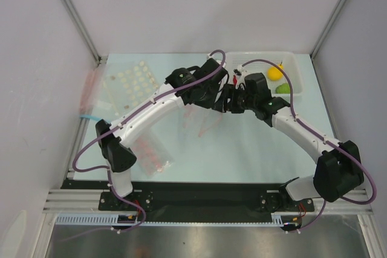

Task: Place the food in the zip-top bag and seal the zipper
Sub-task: Open the zipper of the food storage bag.

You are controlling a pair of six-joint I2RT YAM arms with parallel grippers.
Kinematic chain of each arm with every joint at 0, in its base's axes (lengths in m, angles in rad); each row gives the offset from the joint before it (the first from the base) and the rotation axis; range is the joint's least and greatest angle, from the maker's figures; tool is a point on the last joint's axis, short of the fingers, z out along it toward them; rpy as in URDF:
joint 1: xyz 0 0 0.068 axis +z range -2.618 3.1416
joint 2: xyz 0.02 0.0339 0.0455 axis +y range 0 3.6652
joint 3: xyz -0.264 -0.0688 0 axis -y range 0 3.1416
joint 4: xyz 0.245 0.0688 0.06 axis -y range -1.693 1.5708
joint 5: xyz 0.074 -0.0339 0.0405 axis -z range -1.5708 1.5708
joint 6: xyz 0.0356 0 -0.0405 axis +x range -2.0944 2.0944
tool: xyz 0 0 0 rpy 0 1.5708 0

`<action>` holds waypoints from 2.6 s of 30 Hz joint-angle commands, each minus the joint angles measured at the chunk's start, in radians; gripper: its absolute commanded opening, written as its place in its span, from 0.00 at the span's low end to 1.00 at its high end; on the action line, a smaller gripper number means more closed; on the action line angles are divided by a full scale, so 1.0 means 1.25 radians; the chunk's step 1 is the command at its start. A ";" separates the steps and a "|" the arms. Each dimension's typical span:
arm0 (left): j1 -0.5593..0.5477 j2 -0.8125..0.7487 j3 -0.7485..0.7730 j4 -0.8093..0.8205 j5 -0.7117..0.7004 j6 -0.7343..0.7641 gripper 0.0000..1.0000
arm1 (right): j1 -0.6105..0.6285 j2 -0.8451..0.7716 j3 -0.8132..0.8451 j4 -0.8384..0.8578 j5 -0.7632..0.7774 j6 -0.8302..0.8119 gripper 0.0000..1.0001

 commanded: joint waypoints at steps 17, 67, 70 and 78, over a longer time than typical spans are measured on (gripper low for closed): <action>0.026 0.012 0.034 0.047 0.084 -0.006 0.00 | 0.000 0.035 0.038 -0.019 0.119 0.035 0.43; 0.048 0.034 0.044 -0.059 -0.030 -0.009 0.00 | 0.016 0.162 0.124 0.037 -0.032 0.001 0.71; 0.053 0.043 0.010 -0.029 -0.002 -0.018 0.00 | 0.014 0.149 0.111 0.036 -0.031 -0.003 0.74; 0.077 0.071 -0.001 0.018 0.041 -0.020 0.00 | -0.016 0.102 0.080 0.014 -0.025 0.000 0.74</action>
